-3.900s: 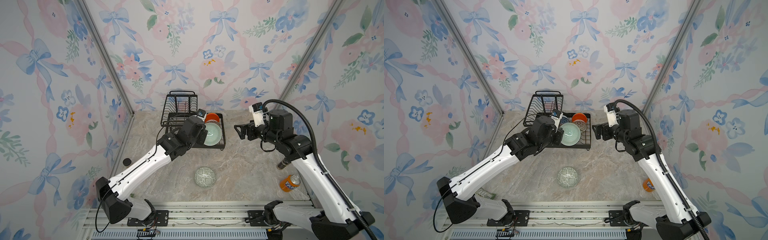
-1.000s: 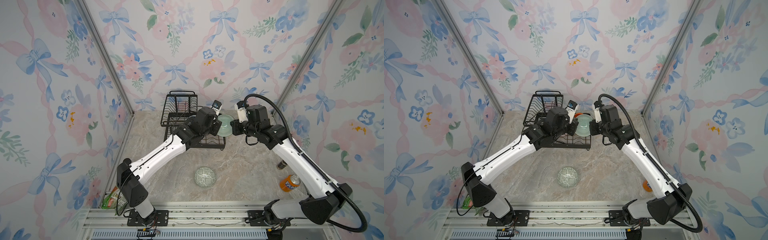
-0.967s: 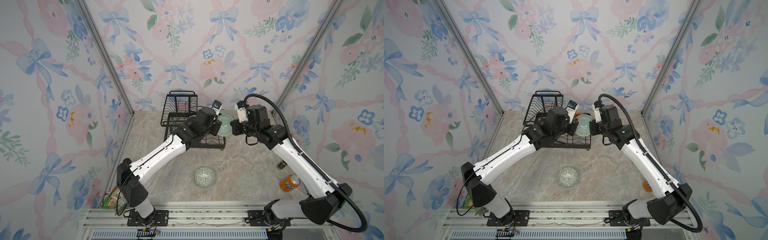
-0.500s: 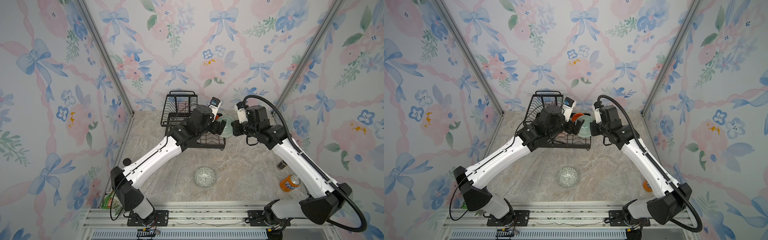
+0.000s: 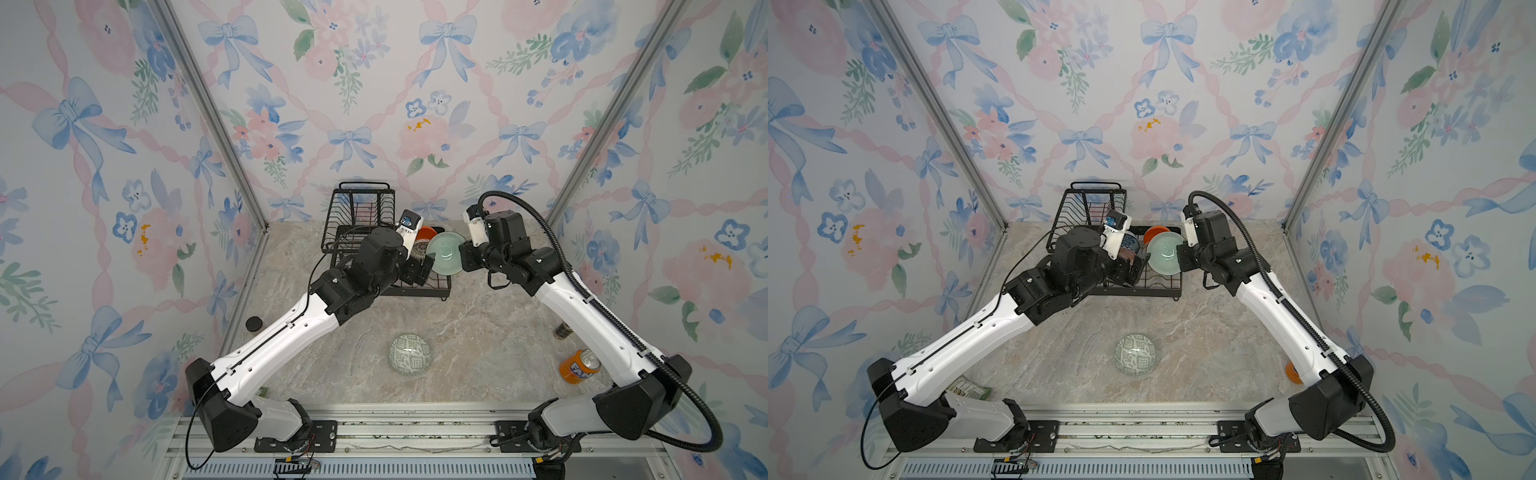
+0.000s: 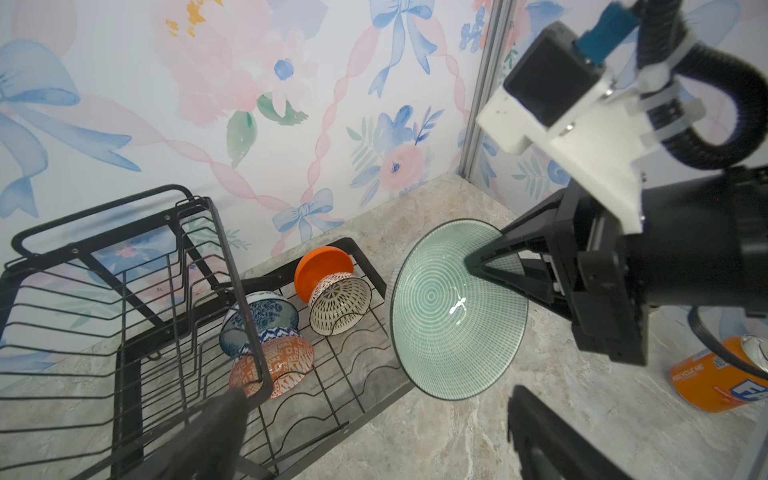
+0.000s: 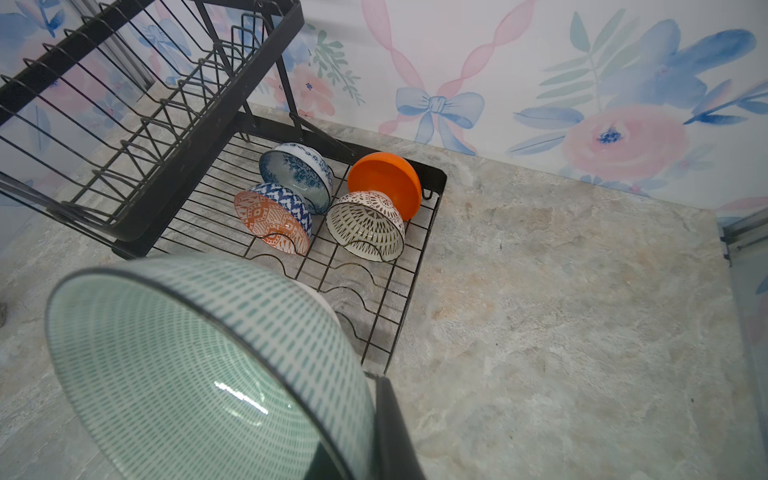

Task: Load the bowls into the dish rack
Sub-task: 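Close the right gripper on the green bowl while the left gripper releases it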

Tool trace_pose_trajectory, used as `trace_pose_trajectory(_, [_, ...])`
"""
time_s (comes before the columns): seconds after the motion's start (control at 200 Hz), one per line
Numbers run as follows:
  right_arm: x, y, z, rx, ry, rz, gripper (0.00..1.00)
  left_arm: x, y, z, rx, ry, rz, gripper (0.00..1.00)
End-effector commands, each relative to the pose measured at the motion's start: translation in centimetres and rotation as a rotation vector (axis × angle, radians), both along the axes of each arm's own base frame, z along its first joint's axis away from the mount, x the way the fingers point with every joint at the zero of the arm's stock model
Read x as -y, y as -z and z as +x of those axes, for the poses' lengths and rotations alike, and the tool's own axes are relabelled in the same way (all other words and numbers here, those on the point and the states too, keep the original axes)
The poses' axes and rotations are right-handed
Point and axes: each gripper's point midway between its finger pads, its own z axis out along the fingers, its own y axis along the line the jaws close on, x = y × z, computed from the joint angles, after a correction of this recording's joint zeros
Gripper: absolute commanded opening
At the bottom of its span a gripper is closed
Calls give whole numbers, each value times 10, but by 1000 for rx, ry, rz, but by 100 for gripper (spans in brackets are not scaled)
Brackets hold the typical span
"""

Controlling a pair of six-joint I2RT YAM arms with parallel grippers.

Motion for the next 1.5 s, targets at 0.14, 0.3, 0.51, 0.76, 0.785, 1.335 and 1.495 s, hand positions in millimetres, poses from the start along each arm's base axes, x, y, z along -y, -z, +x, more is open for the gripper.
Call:
trace_pose_trajectory(0.14, [-2,-7,36,102,2,2,0,-51,41,-19,-103,-132,2,98])
trace_pose_trajectory(0.3, [-15,5,50,123,-62,-24,0,-76,67,-29,-164,-188,-1,98])
trace_pose_trajectory(0.51, [-28,26,69,158,-115,-104,0,-98,100,-39,-238,-234,15,98])
trace_pose_trajectory(0.76, [-59,64,89,207,-195,-198,0,-114,133,-45,-319,-262,17,98])
trace_pose_trajectory(0.785, [-61,67,90,210,-200,-203,0,-115,136,-45,-326,-265,17,98])
trace_pose_trajectory(1.335, [-97,110,101,296,-253,-153,0,-131,177,-52,-423,-306,23,98])
trace_pose_trajectory(1.495, [-106,118,106,339,-275,-127,0,-133,185,-53,-446,-309,27,98])
